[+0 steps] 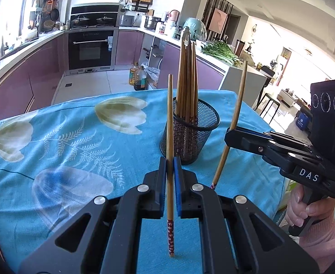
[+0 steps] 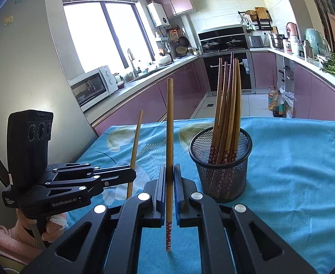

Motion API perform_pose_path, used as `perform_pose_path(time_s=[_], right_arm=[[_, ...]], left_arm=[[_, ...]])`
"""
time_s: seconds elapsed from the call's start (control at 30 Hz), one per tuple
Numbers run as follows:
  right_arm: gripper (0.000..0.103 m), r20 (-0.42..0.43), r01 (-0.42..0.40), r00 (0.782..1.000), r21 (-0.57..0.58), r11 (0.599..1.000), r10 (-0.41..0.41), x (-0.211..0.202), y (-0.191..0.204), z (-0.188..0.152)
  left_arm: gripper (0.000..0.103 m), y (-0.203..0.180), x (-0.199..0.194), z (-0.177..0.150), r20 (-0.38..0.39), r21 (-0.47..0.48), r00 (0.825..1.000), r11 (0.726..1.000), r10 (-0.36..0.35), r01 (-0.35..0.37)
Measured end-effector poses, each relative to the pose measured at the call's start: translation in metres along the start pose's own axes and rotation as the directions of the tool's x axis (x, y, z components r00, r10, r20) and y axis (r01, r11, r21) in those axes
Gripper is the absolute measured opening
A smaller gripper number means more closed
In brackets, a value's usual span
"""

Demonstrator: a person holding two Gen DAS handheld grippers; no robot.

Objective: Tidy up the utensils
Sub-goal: 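Lift both held chopsticks upright and carry them over the mesh cup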

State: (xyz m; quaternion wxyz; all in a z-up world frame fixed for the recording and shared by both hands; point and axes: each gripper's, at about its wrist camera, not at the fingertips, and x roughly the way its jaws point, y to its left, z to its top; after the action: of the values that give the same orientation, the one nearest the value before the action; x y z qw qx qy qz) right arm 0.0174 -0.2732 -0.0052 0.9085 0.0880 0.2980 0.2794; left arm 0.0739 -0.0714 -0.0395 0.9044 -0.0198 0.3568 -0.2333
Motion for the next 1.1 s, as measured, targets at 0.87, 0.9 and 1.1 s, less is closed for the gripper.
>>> perform_pose_path(time_s=[0.87,0.9,1.1], right_arm=[[0.006,0.044,0.011,0.999,-0.021,1.0,-0.01,-0.006,0.002,0.01],[0.006,0.045,0.012,0.999,-0.02,1.0,-0.011,-0.007,0.002,0.011],[0.006,0.051,0.018,0.999,-0.022,1.0,-0.016,-0.009,0.002,0.012]], left_arm=[[0.007,-0.006,-0.009,0.011,0.035,0.012,0.999,1.0,-0.026,0.025],[0.007,-0.006,-0.009,0.011,0.037,0.013,0.999,1.0,-0.026,0.025],[0.007,-0.008,-0.011,0.014,0.046,0.018,0.999,0.999,-0.028,0.027]])
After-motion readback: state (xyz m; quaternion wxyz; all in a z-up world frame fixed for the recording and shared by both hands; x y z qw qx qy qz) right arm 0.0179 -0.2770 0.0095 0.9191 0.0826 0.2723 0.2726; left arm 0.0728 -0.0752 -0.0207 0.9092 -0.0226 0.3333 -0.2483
